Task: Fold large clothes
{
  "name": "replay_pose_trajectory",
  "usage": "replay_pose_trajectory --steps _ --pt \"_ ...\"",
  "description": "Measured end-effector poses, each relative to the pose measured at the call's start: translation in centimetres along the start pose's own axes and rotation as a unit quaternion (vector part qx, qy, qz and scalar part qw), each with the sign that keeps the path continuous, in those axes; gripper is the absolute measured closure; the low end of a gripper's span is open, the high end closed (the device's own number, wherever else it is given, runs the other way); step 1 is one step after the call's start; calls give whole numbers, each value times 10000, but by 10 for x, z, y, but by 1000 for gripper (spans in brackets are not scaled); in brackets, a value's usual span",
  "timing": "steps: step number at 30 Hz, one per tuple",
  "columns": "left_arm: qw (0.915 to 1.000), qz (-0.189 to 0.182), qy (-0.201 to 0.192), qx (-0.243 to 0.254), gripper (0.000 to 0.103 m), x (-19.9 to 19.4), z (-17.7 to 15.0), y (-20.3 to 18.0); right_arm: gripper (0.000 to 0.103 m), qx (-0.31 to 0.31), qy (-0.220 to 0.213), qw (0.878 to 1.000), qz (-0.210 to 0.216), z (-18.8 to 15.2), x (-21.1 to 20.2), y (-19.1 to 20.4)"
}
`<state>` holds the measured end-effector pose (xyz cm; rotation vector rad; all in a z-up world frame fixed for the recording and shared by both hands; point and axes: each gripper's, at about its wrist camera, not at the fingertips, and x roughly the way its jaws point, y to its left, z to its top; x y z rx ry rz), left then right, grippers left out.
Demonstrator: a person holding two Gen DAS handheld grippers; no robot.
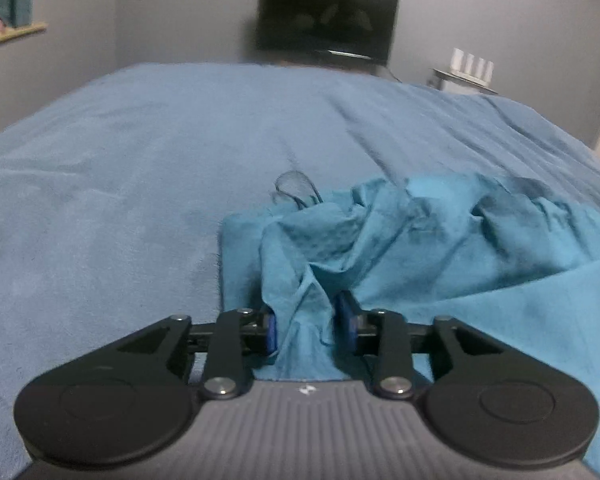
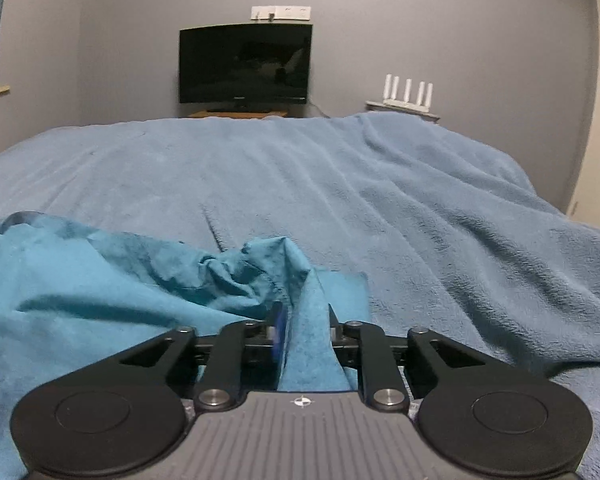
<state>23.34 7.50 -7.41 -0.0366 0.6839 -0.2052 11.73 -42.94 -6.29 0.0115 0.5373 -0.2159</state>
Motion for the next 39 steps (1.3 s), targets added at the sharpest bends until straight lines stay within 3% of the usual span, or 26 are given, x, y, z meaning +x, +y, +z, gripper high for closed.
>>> replay_pose_trajectory --steps 2,4,6,10,13,16,20,22,25,28,30,31,33,34,36,39 --pt "9997 -136 -27 -224 54 -10 -1 4 59 183 -73 9998 73 0 -10 -4" --pt "9959 -678 149 -581 38 -19 0 19 48 414 -204 9986 245 -1 -25 -12" --pt "9890 -1163 350 -847 37 -26 -4 35 47 436 -197 9985 279 -3 -39 -19" --pt "9811 -1468 556 -1134 37 -39 -16 54 47 681 12 9966 465 -8 -63 -43" --pt "9770 -1701 719 -1064 37 -49 -24 58 45 832 90 9953 495 -16 -85 -60" --pt "9731 -1783 987 -1073 37 -55 -33 62 44 920 450 9930 588 -25 -94 -78" --pt "9686 -1755 1262 -1231 37 -66 -43 70 34 1479 715 9829 834 -39 -110 -103" --pt "9701 -1654 1367 -1134 37 -75 -47 70 34 1684 752 9776 1011 -43 -117 -112" --pt "9764 -1169 1606 -842 37 -85 -55 61 34 1621 830 9769 1116 -48 -126 -111" --pt "9816 -1008 1530 -531 37 -93 -58 45 34 1363 861 9801 1161 -48 -132 -103" --pt "9837 -983 1488 -243 45 -97 -59 30 36 1084 813 9834 1209 -47 -136 -93" --pt "9846 -903 1494 -105 59 -98 -60 23 41 933 828 9847 1213 -47 -135 -87" --pt "9868 -695 1462 -21 85 -101 -61 14 73 559 911 9866 1230 -48 -135 -73" --pt "9880 -563 1438 -58 98 -105 -62 12 99 365 949 9875 1205 -47 -136 -67" --pt "9890 -437 1414 -82 102 -118 -65 14 99 86 836 9917 976 -45 -140 -58" --pt "9882 -260 1503 97 103 -131 -69 6 100 176 858 9946 564 -43 -141 -62"
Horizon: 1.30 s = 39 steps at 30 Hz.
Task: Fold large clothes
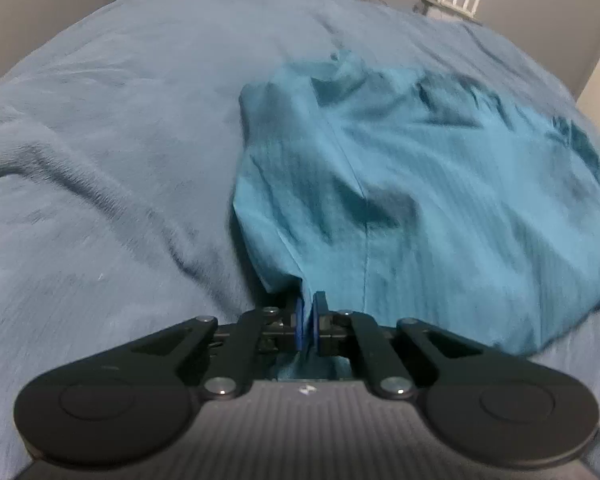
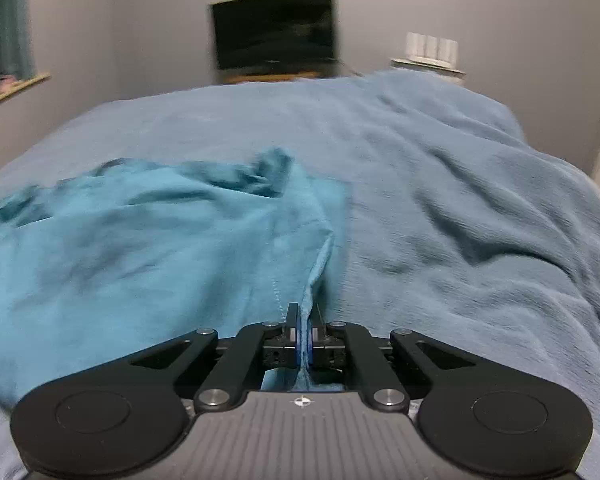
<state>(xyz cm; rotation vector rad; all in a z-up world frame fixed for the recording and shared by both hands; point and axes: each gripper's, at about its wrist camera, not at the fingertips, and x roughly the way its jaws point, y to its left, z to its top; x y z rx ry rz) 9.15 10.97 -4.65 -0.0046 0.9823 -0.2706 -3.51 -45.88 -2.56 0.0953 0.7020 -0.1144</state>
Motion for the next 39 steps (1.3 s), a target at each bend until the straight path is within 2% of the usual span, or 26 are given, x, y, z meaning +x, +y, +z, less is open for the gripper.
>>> replay_pose_trajectory --steps 3,5,9,10,11,13,14,18,21,22,24,25,26,27,28,30,32,34,36,39 --pt "9992 277 213 192 103 -1 -8 -6 99 375 270 9982 -370 -1 13 -12" --pt "9980 448 299 318 103 2 -11 -10 95 468 420 9966 -533 -3 21 -13" --pt "9955 695 338 539 103 6 -12 -20 88 483 533 9954 -638 -6 23 -12" --pt "9952 729 327 565 103 6 -11 -22 80 481 491 9954 -671 -6 20 -12" --pt "9948 771 303 593 102 5 -12 -23 66 484 401 9955 -715 -6 14 -12" --pt "9942 853 243 611 99 4 -12 -26 46 510 138 9958 -744 -7 -1 -11" --pt "9937 914 183 616 98 0 -12 -26 41 510 -54 9963 -686 -9 -11 -10" --pt "9905 1186 -46 693 96 -11 -15 -34 41 271 -537 9971 -466 -7 -37 2" --pt "9867 1413 -334 725 95 -25 -12 -43 41 1 -687 9975 -141 -6 -47 23" --pt "9853 1486 -492 687 89 -31 -10 -45 41 -81 -736 9972 -36 -6 -49 31" --pt "9801 1553 -1067 628 65 -51 -6 -56 40 -278 -840 9957 262 -5 -51 52" --pt "9773 1492 -1365 630 40 -59 -5 -63 38 -396 -898 9942 433 -7 -51 64" --pt "9745 1380 -1645 647 24 -65 -3 -73 36 -518 -940 9924 606 -8 -49 77" --pt "9730 1151 -1869 709 23 -69 -1 -85 35 -653 -961 9903 762 -9 -50 91" --pt "9746 902 -1893 791 23 -67 2 -98 33 -823 -973 9878 899 -12 -48 103" --pt "9791 469 -1729 966 23 -53 7 -122 33 -1223 -948 9829 1002 -19 -40 128" --pt "9798 204 -1564 1227 23 -30 5 -147 33 -1542 -942 9781 1030 -28 -29 148" --pt "9760 178 -1509 1559 23 -5 -4 -169 33 -1839 -902 9738 984 -38 -16 159" --pt "9725 332 -1289 1909 23 23 -16 -182 32 -2142 -763 9706 789 -49 0 161" --pt "9703 534 -941 2163 23 54 -37 -179 31 -2001 -373 9771 623 -57 18 149"
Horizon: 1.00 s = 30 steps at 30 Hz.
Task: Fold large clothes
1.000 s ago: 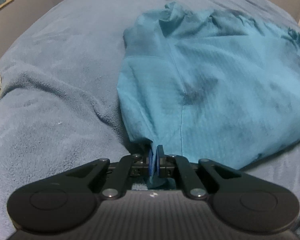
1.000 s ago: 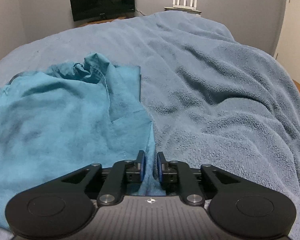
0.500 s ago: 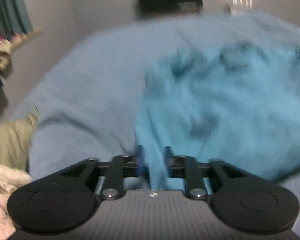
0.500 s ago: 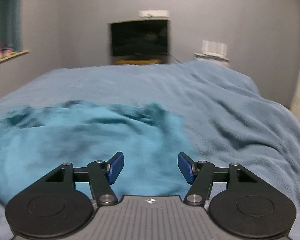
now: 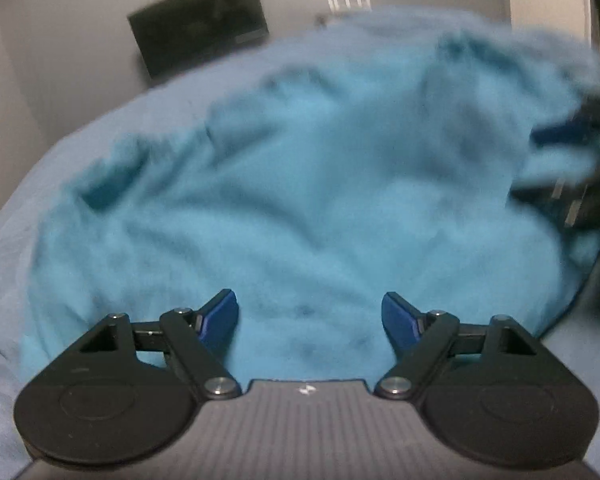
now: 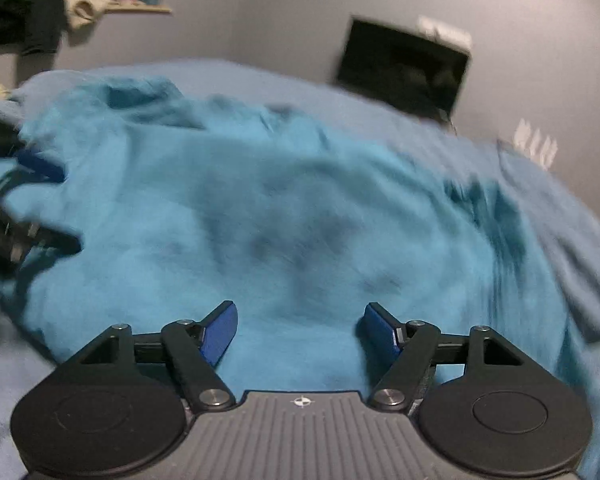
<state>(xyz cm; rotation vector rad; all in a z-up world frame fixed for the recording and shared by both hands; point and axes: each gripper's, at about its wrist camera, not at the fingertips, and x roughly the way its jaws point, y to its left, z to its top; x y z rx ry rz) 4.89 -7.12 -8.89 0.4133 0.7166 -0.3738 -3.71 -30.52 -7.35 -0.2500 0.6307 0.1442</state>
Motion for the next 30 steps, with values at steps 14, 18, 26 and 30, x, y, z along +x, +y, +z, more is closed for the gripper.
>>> replay_pose_trajectory --steps 14,18,26,30 --pt "9978 312 217 -551 14 -3 -19 31 22 1798 599 9754 -1125 -10 -6 -61" --pt "9977 402 93 -538 13 -10 -22 28 22 2053 377 9727 -1013 -13 -28 -62" --pt "9964 74 -720 -435 13 -46 -6 6 20 3551 432 9338 -21 -38 -89 -62" --pt "9940 -436 -822 -570 13 -48 12 -14 20 4280 645 9008 342 -54 -103 -64"
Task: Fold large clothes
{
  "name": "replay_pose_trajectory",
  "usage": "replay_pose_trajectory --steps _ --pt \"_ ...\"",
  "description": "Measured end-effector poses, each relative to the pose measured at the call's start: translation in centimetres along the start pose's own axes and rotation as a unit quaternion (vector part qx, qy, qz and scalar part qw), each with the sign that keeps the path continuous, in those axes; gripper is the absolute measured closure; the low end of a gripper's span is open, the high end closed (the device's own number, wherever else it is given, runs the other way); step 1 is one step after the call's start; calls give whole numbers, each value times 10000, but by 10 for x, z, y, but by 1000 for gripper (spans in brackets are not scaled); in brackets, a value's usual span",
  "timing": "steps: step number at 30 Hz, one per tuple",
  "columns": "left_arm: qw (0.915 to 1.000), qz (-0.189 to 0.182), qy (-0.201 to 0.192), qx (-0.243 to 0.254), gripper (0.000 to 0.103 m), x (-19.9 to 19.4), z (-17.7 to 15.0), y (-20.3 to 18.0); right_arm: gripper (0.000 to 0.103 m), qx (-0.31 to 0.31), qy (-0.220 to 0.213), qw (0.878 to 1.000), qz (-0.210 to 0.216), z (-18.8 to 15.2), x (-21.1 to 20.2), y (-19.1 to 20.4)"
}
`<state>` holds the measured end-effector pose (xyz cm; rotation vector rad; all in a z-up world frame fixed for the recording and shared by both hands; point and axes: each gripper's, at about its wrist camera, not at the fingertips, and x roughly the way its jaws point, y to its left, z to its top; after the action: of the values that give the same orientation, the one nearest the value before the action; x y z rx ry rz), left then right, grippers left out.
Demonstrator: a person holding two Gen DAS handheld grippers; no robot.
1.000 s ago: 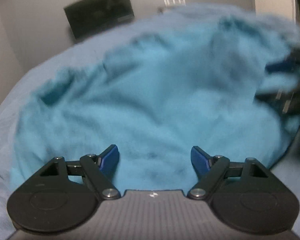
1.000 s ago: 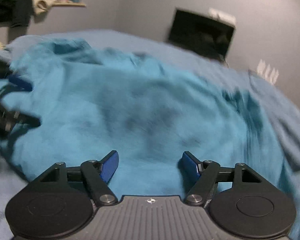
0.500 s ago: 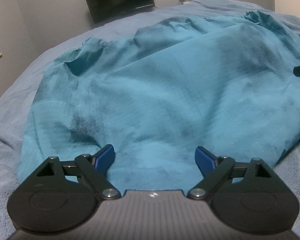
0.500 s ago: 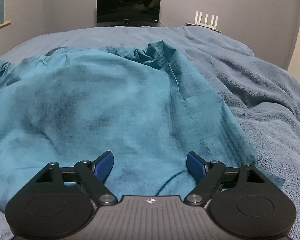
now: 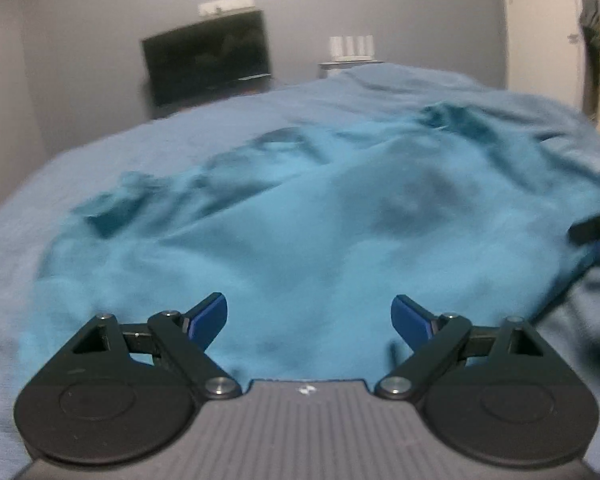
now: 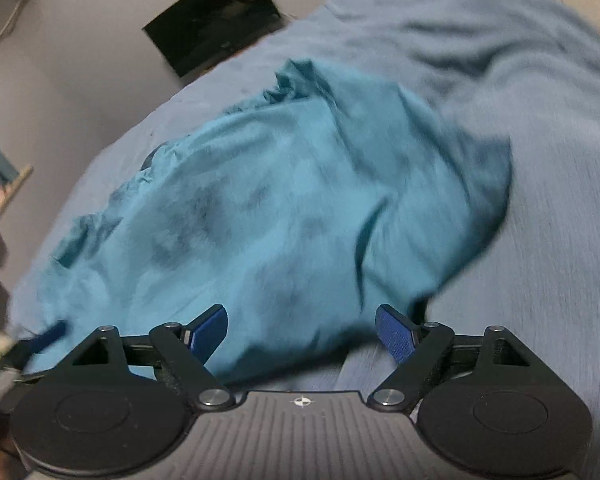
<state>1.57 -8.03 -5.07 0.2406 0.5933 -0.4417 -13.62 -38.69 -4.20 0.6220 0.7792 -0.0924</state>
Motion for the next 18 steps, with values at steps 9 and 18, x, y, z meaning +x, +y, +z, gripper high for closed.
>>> replay_pose_trajectory --steps 9,18 --pt "9951 12 558 821 14 50 -36 -35 18 -160 312 9991 -257 -17 13 14" --pt "9992 -191 68 333 13 33 -29 -28 9 -129 526 9978 -378 -24 46 14"
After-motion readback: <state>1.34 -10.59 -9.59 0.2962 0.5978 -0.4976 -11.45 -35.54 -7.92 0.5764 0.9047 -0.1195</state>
